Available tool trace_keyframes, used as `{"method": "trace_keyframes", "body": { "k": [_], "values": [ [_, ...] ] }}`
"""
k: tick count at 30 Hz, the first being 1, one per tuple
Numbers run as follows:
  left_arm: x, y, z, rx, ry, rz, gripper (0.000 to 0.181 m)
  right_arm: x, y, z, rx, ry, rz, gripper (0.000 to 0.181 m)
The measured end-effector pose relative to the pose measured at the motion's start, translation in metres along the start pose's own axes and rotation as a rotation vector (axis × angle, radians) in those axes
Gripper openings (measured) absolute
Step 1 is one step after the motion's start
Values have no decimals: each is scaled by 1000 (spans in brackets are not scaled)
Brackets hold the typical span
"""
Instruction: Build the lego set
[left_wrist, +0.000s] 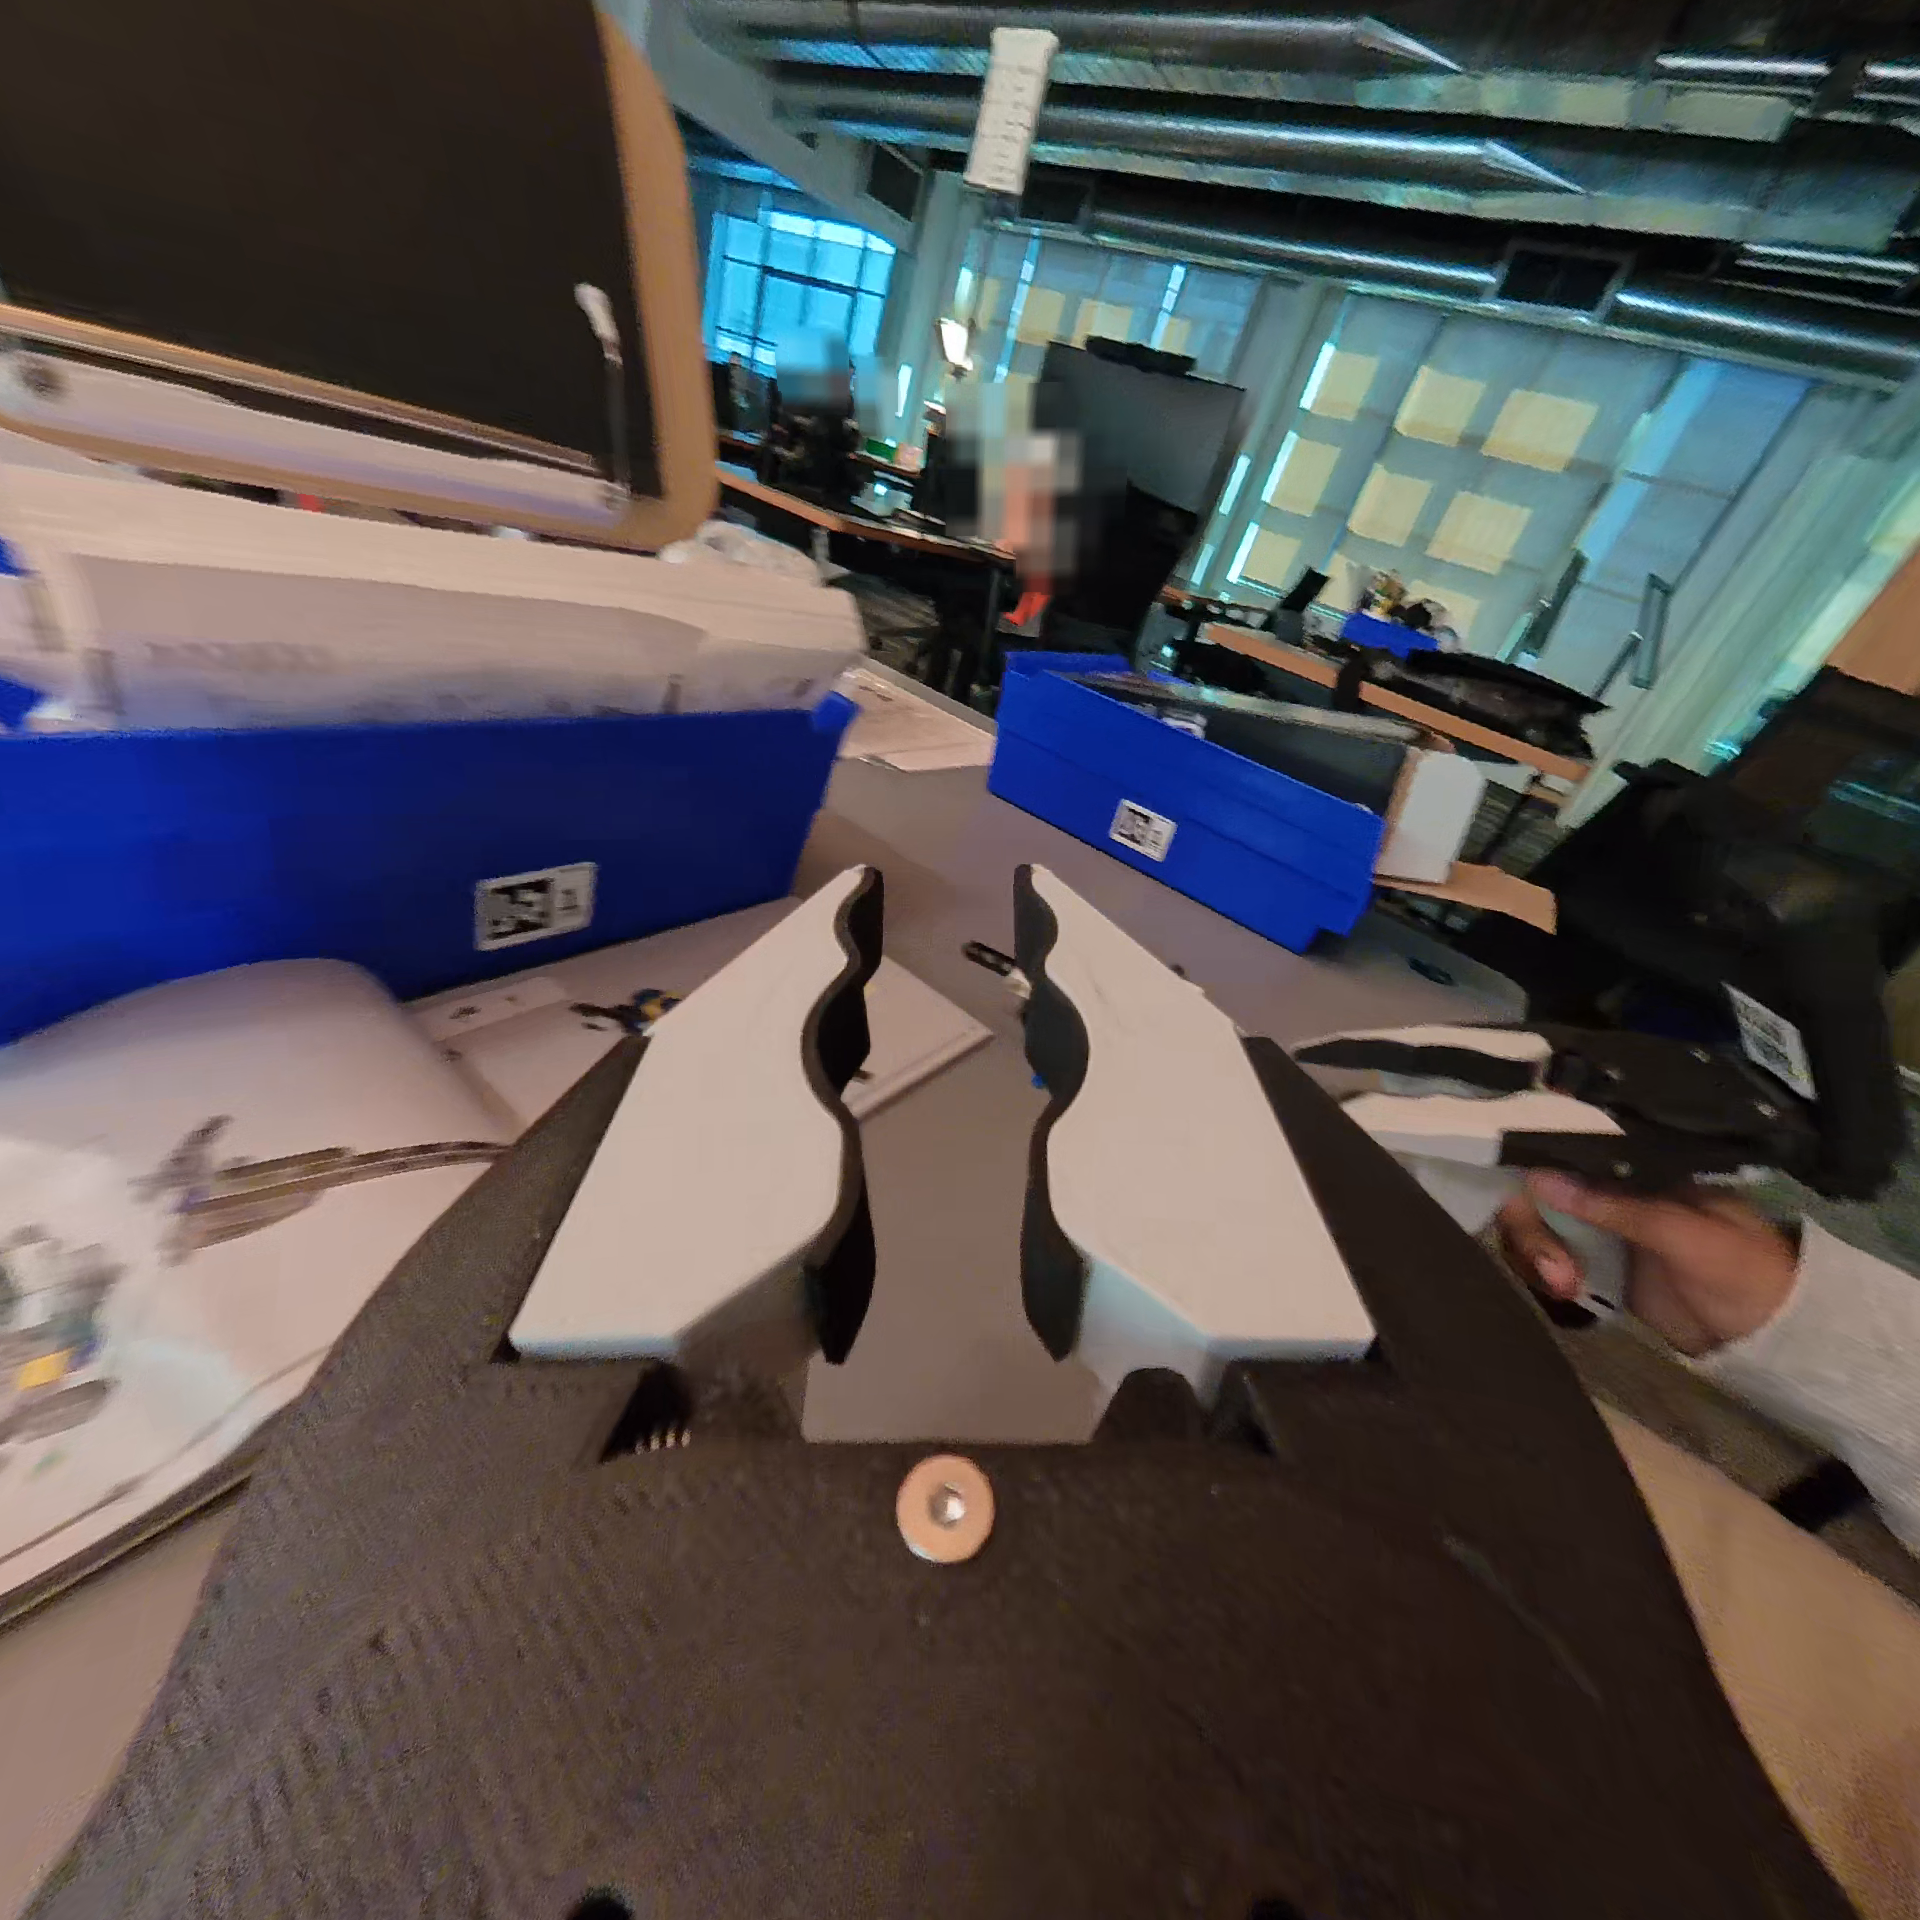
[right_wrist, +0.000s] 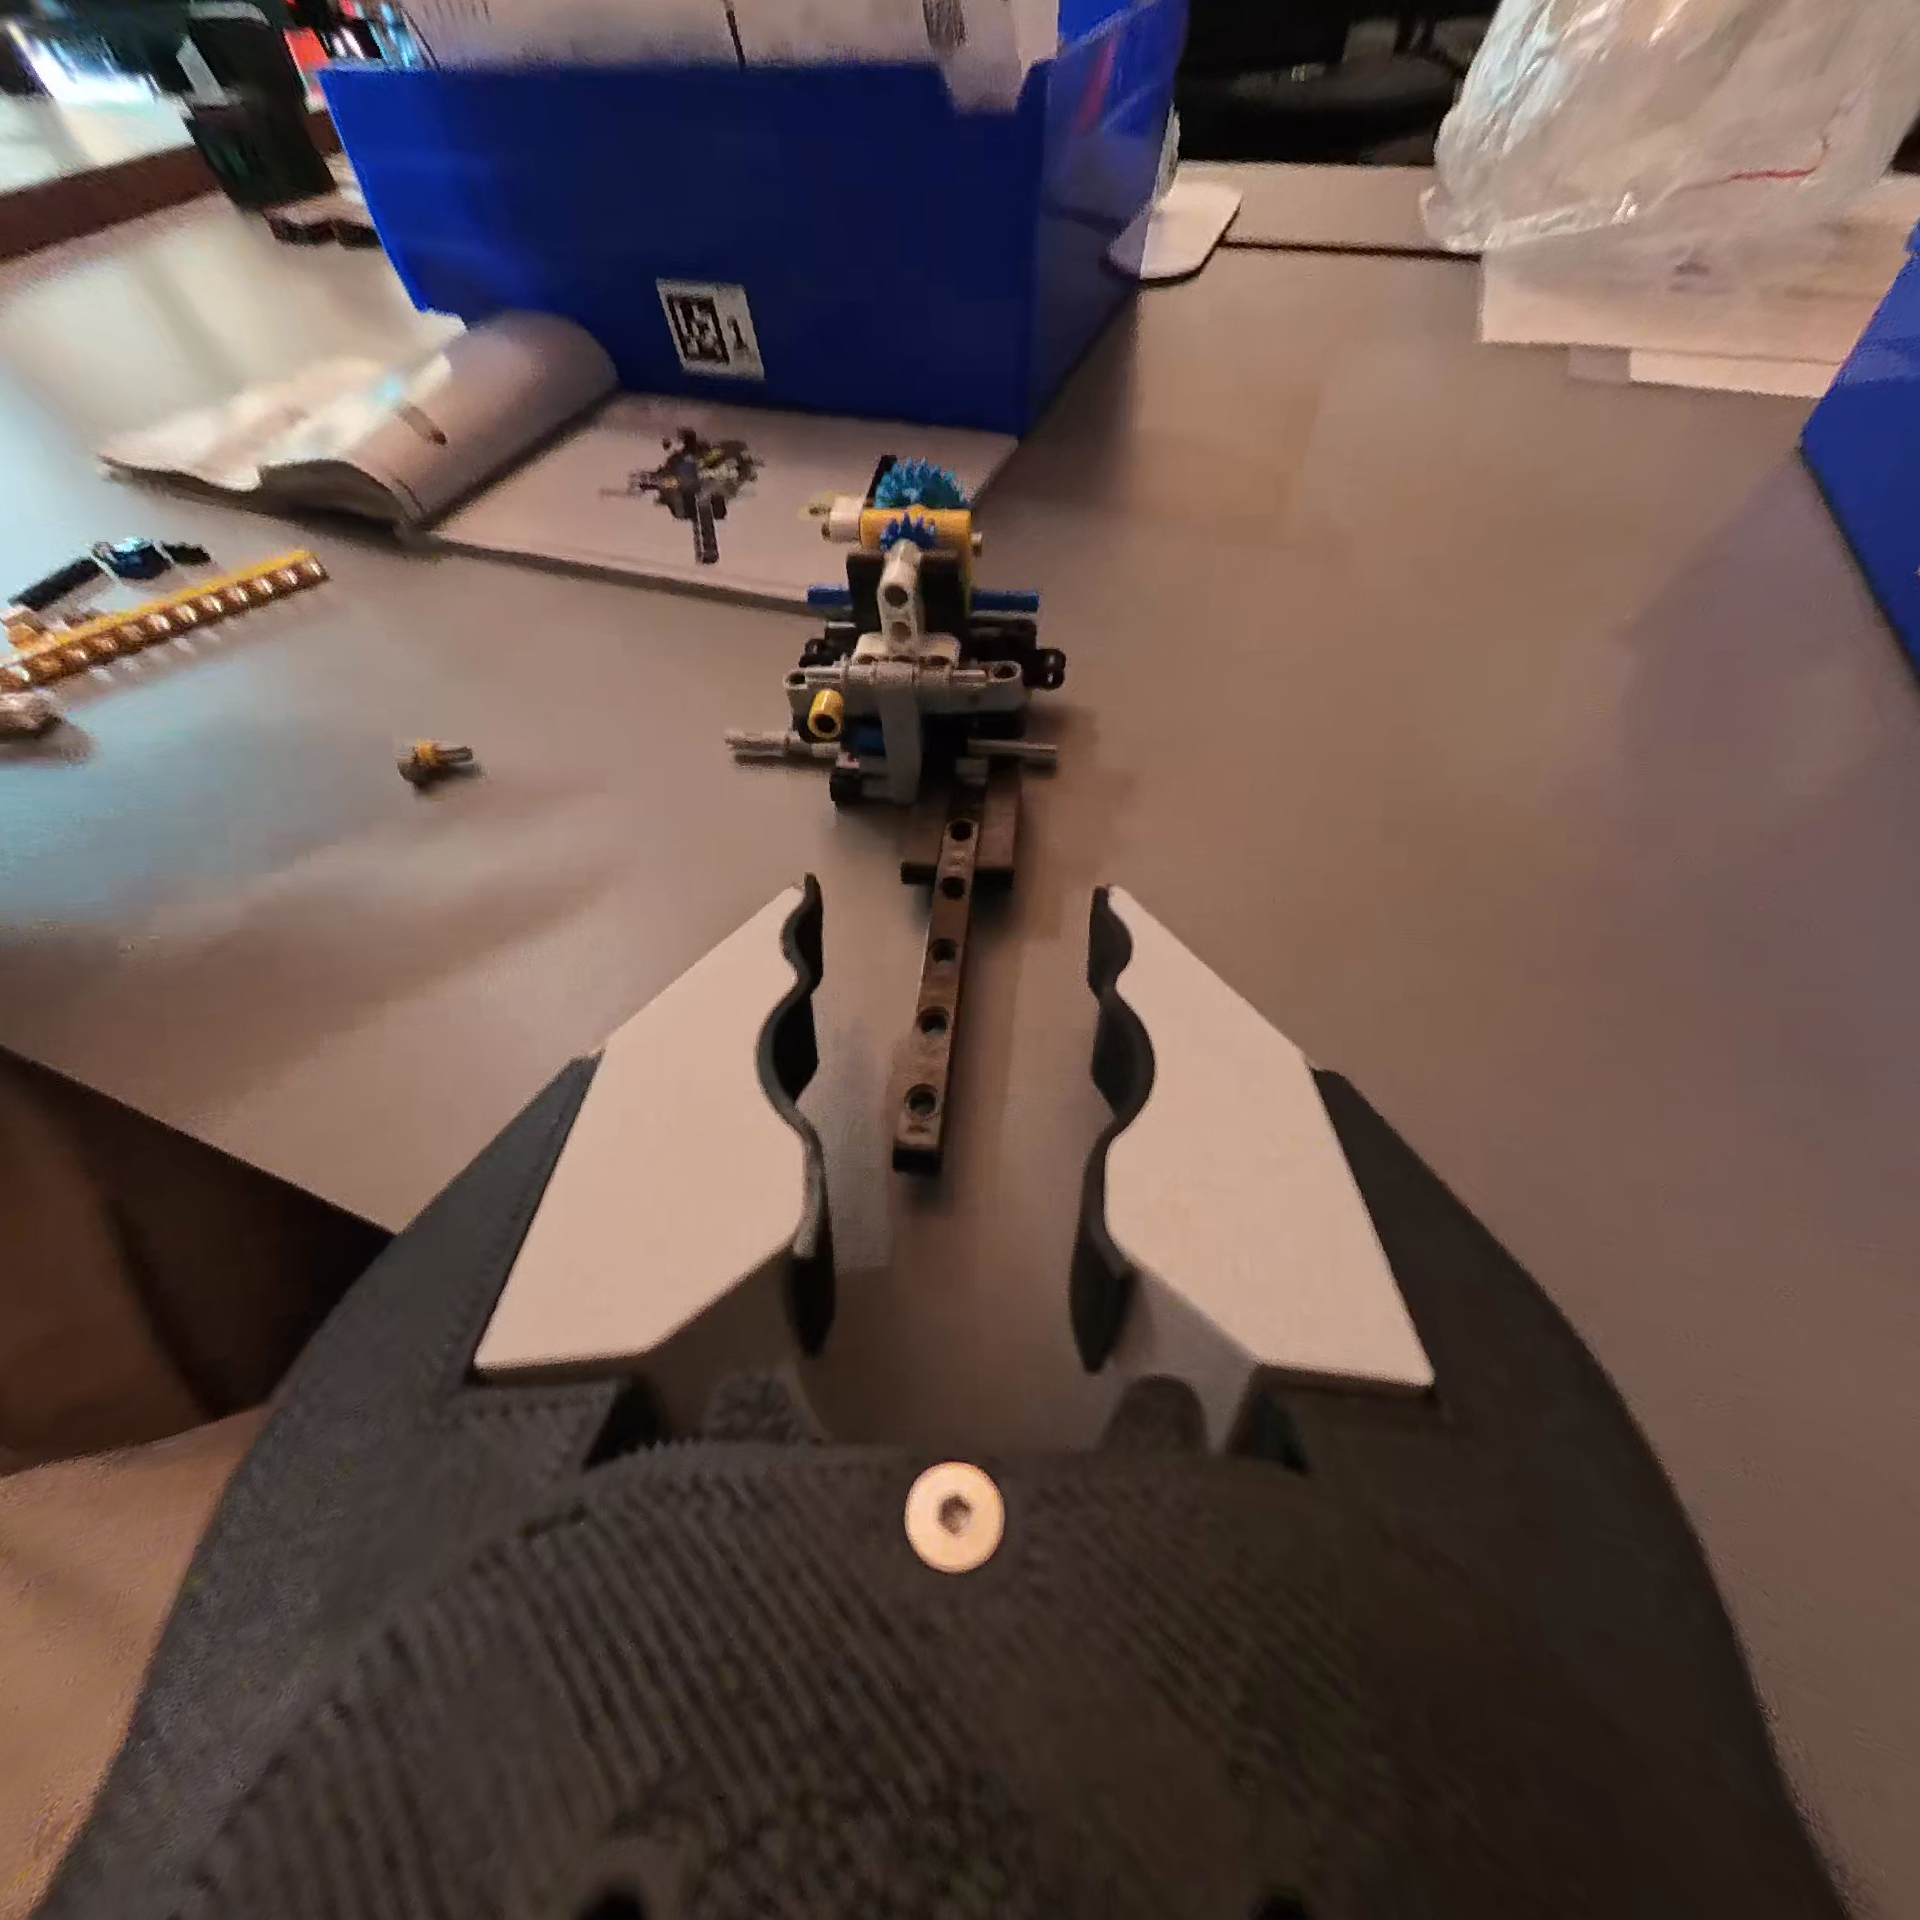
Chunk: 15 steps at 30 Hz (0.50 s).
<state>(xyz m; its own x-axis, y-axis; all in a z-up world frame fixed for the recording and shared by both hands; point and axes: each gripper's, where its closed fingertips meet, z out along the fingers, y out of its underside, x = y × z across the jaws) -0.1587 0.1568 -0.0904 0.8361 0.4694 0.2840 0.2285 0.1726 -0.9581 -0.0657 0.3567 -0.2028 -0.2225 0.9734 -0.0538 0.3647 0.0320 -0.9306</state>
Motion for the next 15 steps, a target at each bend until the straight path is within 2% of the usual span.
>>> {"method": "trace_keyframes", "body": {
  "k": [1, 3, 6, 11, 13, 15],
  "values": [
    [-11, -6, -5, 18, -27, -15, 23, 0, -1, -1, 21, 3, -7, 51],
    [-35, -20, -18, 72, -75, -69, 23, -2, 0, -1, 38, 30, -66, 53],
    [-69, -39, -42, 145, -139, -142, 26, -4, -3, -4, 87, 41, -59, 47],
    [-127, -34, -70, 14, -302, -81, 32, -2, -7, -7, 153, 57, -57, 50],
    [-143, -40, -81, 34, -347, -89, 33, -2, -8, -8, 168, 60, -57, 51],
    [-147, -48, -86, 99, -324, -166, 34, -2, -8, -8, 178, 61, -57, 51]
  ]
}}
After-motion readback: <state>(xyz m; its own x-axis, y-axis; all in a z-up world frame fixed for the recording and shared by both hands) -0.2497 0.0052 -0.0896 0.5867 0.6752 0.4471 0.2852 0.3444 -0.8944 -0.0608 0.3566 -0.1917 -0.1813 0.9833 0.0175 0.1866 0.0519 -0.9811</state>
